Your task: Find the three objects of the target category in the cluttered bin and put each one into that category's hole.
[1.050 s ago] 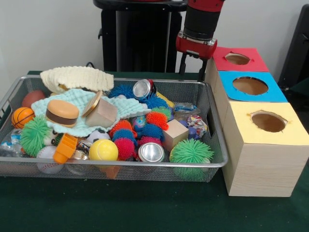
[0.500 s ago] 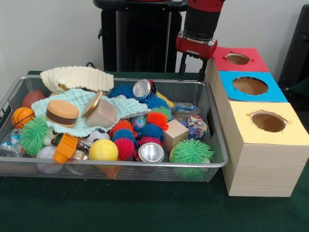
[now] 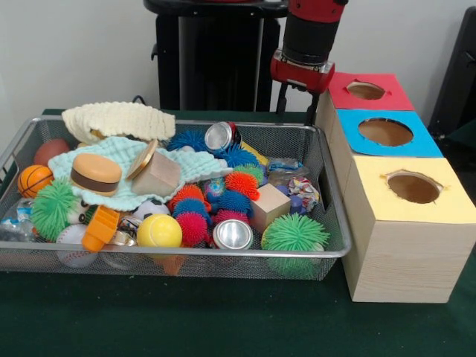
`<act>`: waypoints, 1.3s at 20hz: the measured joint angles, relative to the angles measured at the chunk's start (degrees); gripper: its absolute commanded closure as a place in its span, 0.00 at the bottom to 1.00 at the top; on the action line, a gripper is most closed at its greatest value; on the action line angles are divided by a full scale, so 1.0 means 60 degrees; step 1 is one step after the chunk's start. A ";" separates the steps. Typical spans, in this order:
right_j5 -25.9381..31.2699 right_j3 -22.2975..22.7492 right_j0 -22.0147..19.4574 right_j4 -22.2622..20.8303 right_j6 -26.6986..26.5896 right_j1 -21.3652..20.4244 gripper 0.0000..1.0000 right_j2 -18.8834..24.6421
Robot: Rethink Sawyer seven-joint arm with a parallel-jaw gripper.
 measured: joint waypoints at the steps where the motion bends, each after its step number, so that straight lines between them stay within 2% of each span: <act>1: 0.0228 -0.0101 -0.0002 0.0000 0.0000 0.0013 0.00 -0.0018; 16: 0.2124 -0.1008 0.0151 0.0065 0.0000 0.0226 0.00 -0.0307; 26: 0.2551 -0.1241 0.0216 0.0136 0.0000 0.0301 0.00 -0.0402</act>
